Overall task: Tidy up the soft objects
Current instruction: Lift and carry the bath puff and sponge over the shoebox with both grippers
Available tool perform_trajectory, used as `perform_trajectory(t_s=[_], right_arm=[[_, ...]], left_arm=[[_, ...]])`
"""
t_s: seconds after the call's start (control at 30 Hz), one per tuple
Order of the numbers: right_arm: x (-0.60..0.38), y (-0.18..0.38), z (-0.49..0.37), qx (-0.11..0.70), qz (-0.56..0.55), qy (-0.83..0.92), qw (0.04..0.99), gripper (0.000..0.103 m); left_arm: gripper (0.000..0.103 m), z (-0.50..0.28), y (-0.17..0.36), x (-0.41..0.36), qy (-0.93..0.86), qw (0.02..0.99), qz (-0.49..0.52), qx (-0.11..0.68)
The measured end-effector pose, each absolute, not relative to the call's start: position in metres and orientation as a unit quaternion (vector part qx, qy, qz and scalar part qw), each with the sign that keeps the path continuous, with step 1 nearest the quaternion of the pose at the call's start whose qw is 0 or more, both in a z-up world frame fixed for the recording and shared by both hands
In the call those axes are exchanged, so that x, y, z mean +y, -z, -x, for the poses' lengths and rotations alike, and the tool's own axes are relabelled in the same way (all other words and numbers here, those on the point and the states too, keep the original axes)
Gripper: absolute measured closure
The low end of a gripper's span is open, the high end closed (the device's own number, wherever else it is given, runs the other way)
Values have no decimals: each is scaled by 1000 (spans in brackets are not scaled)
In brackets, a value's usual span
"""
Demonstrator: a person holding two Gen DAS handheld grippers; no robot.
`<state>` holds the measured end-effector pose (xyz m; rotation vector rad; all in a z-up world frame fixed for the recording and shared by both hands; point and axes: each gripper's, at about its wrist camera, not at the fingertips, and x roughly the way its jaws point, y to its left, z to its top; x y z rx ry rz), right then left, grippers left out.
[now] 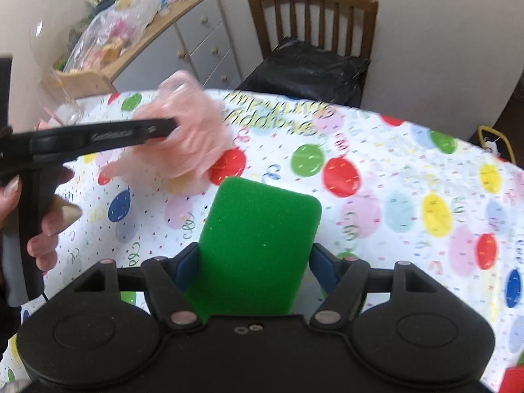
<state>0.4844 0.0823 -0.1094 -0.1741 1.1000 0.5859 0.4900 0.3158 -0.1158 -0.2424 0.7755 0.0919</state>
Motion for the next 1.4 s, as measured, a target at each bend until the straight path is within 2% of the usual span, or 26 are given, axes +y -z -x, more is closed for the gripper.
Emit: perform_trajectory(t_s=[0.4, 0.8, 1.07, 1.4], right_arm=[[40, 42, -446, 484, 83, -274, 827, 32], [-24, -26, -378, 450, 66, -287, 843, 32], [-74, -54, -338, 432, 61, -304, 847, 32], [-164, -74, -305, 418, 58, -331, 844, 32]], left_arm=[[80, -424, 47, 320, -60, 932, 124, 335], [80, -340, -31, 284, -45, 944, 111, 309], [80, -285, -67, 229, -28, 945, 95, 313], [80, -242, -88, 120, 11, 945, 85, 317]])
